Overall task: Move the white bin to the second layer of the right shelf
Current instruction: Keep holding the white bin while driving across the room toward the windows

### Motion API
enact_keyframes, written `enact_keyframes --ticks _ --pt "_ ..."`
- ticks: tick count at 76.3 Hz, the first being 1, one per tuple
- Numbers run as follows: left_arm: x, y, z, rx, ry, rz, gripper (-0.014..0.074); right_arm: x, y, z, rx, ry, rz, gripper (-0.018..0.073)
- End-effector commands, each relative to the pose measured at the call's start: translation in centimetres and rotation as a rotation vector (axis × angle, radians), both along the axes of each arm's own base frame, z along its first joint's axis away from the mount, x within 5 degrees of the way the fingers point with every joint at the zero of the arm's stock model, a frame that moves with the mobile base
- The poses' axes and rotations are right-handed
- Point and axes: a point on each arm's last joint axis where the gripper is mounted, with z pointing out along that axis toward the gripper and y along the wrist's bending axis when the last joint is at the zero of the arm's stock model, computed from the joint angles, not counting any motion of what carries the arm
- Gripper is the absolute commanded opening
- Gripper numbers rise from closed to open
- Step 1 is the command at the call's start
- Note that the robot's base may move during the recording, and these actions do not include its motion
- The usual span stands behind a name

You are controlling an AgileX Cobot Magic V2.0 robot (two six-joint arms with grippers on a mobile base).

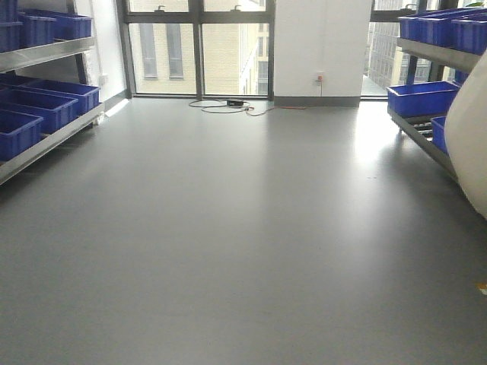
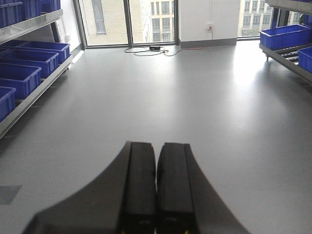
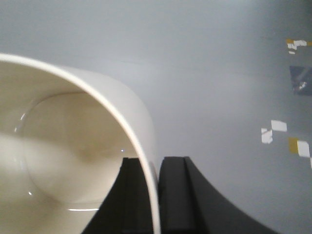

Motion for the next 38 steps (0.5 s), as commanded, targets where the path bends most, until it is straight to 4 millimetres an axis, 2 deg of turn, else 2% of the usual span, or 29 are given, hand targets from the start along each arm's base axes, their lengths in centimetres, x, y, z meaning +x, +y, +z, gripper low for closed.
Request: enact_keyframes --ticks 1,38 --pt "0.07 -0.03 -0.39 -0.014 -0.062 -0.004 0.0085 0.39 -0.02 1.57 0.016 -0.114 -0.009 0.0109" --pt "0.07 -0.03 -0.39 -0.014 -0.062 -0.004 0.0085 0.39 -0.02 1.57 0.016 -0.114 -0.009 0.0109"
